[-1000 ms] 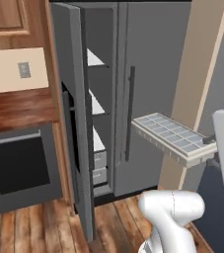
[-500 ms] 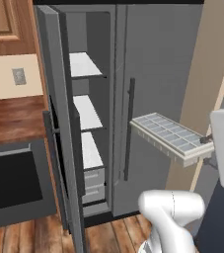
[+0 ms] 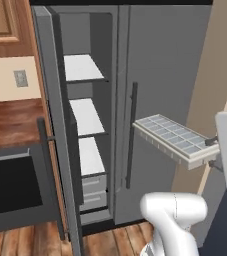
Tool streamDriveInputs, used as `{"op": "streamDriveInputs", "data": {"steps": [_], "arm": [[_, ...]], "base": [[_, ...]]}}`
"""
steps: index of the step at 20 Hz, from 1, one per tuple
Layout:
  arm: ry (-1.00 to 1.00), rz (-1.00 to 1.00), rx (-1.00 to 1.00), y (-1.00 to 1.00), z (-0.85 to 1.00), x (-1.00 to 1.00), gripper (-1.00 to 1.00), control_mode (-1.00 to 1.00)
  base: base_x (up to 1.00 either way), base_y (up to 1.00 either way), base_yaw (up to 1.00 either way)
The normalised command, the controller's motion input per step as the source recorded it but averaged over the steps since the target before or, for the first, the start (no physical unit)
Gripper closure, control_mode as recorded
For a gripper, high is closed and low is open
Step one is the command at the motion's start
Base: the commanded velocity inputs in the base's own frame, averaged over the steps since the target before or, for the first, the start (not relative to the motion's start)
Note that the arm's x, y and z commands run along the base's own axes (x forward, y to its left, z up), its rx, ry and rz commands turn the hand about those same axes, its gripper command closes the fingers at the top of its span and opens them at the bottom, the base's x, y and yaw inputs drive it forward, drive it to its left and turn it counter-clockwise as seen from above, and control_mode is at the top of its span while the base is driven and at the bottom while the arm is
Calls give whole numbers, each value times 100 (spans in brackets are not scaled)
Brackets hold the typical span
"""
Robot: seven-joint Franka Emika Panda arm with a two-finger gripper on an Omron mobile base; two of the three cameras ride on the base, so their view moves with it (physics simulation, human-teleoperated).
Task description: The ice cube tray has been filled with water. Take the tray and place it in the freezer to make ice. Close the freezer door after placing the tray.
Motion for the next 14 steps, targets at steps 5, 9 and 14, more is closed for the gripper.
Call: {"op": "streamDriveInputs", "data": {"steps": [5, 9, 14], "arm": [[0, 0, 0, 0, 0, 0, 100, 100], [0, 0, 0, 0, 0, 0, 100, 100], [0, 0, 0, 0, 0, 0, 100, 100]], "base": [[69, 0, 1], [47, 0, 3], [25, 12, 4]]}}
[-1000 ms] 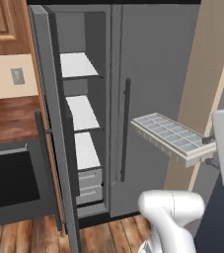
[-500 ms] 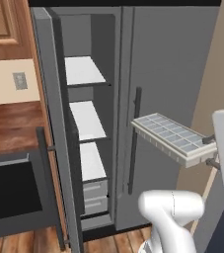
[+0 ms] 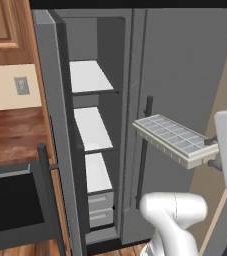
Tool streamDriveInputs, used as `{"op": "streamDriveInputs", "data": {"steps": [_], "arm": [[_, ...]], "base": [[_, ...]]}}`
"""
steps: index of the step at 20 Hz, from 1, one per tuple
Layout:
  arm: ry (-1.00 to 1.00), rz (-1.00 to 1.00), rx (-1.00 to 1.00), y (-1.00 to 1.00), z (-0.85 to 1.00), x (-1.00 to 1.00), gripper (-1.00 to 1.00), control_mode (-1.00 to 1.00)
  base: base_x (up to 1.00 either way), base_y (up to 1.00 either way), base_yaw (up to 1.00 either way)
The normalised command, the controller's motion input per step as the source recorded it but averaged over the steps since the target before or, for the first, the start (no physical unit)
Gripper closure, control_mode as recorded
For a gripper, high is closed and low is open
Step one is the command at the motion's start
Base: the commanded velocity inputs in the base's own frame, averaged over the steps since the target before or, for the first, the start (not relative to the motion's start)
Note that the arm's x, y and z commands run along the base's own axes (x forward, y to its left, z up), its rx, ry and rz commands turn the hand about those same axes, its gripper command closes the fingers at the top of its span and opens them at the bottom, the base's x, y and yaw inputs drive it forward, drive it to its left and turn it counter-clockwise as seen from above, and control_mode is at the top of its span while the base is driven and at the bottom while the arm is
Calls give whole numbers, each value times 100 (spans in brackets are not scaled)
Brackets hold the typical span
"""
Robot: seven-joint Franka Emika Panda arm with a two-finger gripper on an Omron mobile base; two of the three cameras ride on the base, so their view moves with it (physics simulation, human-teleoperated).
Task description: The ice cube tray has been filled with water. Take the tray and place it in the freezer to make ice. Close the freezer door after placing the tray.
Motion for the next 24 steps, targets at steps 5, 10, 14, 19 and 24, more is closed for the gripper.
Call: {"op": "streamDriveInputs", "data": {"steps": [5, 10, 14, 19, 24], "arm": [[0, 0, 0, 0, 0, 0, 100, 100], [-6, 0, 1, 23, 9, 24, 100, -100], [-12, 0, 1, 35, 31, 26, 100, -100], [-17, 0, 5, 23, 43, 15, 100, -100], [-8, 0, 7, 24, 25, 45, 100, -100]], "base": [[17, 25, 1], [0, 0, 0], [0, 0, 0], [0, 0, 0], [0, 0, 0]]}}
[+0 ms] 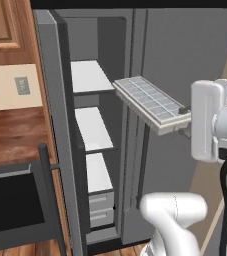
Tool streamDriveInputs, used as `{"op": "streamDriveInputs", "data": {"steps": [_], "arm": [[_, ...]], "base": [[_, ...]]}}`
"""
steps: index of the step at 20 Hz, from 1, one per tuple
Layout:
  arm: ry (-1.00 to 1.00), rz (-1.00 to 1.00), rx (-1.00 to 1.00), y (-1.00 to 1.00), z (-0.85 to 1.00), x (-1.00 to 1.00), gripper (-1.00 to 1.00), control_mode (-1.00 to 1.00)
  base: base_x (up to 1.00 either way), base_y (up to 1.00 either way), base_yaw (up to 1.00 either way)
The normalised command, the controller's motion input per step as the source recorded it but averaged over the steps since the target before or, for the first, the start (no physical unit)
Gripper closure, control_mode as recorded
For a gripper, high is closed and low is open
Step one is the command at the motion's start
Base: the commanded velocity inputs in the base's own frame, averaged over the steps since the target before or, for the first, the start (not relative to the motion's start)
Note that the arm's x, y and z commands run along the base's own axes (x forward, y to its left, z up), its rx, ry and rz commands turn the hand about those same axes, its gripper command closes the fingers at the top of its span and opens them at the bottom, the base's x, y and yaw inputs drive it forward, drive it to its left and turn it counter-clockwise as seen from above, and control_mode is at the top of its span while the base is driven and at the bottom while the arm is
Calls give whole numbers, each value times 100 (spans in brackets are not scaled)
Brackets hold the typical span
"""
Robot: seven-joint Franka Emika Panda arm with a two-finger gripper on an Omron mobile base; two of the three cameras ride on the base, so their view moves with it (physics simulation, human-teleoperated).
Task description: The ice cube tray has been filled with water. Take the tray and place it in the freezer to make ice. Close the freezer door after placing the tray.
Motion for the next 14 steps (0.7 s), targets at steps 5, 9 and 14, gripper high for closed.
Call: {"op": "streamDriveInputs", "data": {"steps": [5, 9, 14], "arm": [[0, -2, 3, 33, 1, 78, 100, -100], [4, -3, 1, 29, 0, 86, 100, -100], [1, -2, 0, 20, 0, 82, 100, -100]], "base": [[0, 0, 0], [0, 0, 0], [0, 0, 0]]}}
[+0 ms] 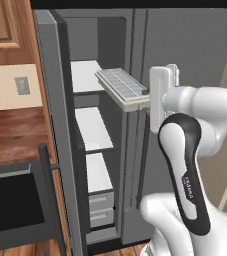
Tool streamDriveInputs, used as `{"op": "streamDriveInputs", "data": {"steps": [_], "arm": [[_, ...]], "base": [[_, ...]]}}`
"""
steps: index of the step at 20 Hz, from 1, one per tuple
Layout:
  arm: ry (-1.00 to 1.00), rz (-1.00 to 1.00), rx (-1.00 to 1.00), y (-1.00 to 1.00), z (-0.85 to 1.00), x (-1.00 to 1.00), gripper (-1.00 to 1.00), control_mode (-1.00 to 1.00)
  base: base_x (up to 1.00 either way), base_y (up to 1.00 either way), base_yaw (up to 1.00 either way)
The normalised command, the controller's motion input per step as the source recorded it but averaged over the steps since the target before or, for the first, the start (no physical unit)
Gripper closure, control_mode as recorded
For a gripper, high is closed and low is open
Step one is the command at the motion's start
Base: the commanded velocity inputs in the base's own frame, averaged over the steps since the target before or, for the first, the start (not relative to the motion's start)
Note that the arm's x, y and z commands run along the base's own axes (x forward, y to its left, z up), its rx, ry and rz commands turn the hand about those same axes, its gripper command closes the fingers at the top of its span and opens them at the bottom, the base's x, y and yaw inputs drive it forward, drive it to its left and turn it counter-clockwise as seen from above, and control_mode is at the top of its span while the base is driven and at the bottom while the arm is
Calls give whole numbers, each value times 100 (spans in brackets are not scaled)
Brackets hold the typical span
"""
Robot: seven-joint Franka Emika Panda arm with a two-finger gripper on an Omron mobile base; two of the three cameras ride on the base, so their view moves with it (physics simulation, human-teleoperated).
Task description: The ice cube tray has been filled with water. Take the tray and place it in the freezer to make ice. Close the freezer door after placing the tray.
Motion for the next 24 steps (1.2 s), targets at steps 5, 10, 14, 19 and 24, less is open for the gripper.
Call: {"op": "streamDriveInputs", "data": {"steps": [5, 10, 14, 19, 24], "arm": [[3, -2, 0, 16, 0, 83, 100, -100], [4, 0, 0, 27, 0, 65, 100, -100], [7, 0, 0, 31, 0, 66, 100, -100], [4, -2, 0, 18, -2, 69, 100, -100], [1, -7, 0, 1, -10, 67, 100, -100]], "base": [[0, 0, 0], [0, 0, 0], [0, 0, 0], [0, 0, 0], [0, 0, 0]]}}
